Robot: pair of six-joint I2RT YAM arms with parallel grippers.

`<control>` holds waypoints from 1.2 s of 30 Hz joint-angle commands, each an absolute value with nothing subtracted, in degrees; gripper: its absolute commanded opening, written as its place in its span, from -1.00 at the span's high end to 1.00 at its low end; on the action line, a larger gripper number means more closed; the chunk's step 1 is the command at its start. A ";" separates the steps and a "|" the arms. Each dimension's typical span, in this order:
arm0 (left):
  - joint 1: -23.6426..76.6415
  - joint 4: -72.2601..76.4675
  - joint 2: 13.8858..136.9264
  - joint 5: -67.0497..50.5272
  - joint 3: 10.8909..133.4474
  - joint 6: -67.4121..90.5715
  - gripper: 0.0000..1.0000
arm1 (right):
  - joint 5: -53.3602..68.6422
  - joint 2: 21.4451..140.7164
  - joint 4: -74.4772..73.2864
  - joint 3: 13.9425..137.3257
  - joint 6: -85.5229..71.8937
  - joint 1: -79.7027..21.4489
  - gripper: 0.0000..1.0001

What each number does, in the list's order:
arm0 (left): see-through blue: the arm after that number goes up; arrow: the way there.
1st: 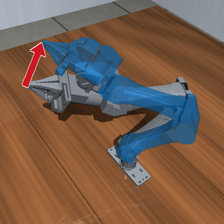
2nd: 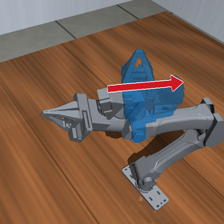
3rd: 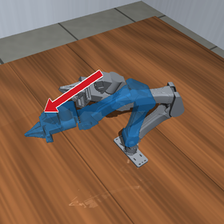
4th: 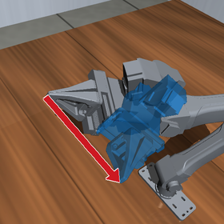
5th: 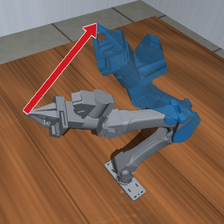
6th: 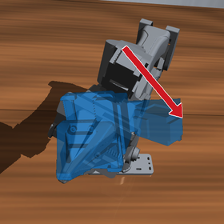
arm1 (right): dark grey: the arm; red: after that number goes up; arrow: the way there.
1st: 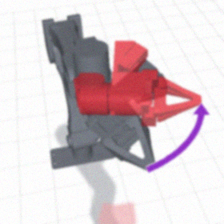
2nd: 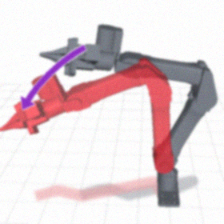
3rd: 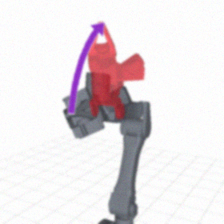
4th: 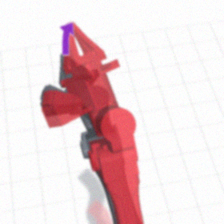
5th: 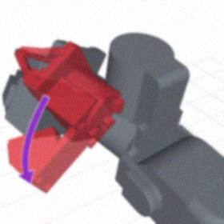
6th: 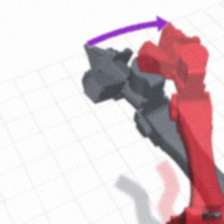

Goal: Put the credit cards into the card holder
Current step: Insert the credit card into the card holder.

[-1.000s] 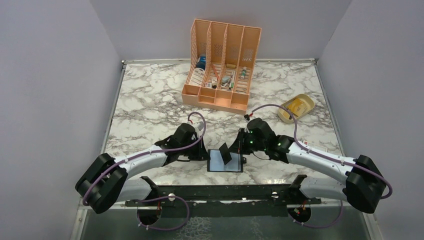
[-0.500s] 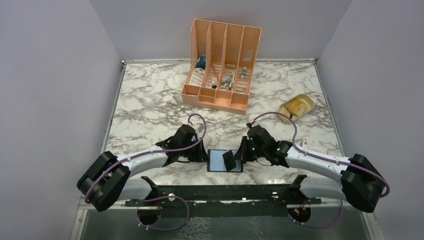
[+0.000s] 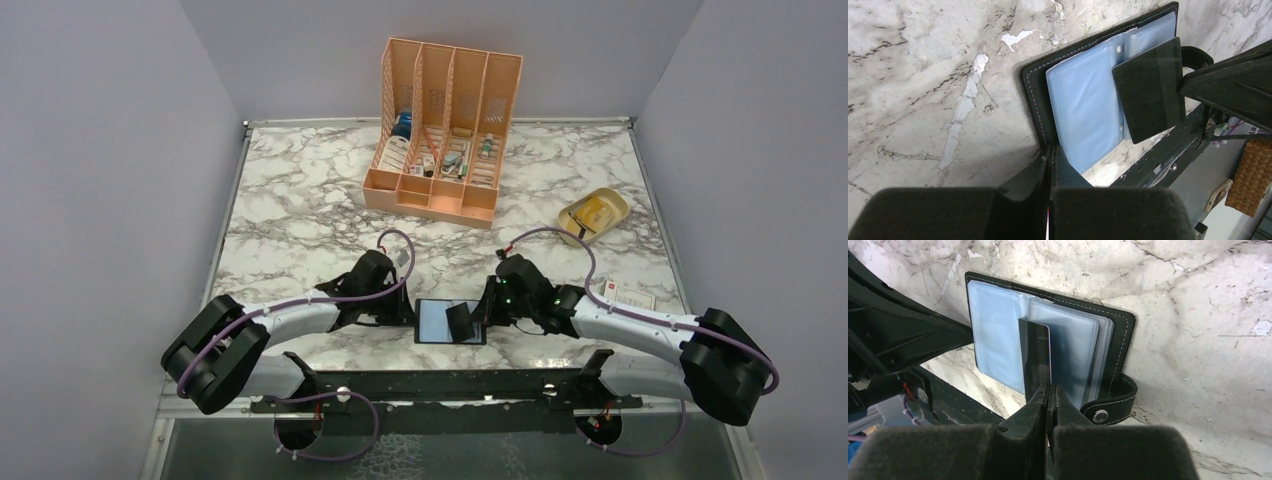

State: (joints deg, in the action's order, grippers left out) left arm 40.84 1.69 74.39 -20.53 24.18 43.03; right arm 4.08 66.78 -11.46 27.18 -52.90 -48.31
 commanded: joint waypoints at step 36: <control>40.61 4.31 76.08 -24.89 21.98 45.50 0.89 | -1.71 68.95 2.81 20.66 -62.09 -50.84 0.98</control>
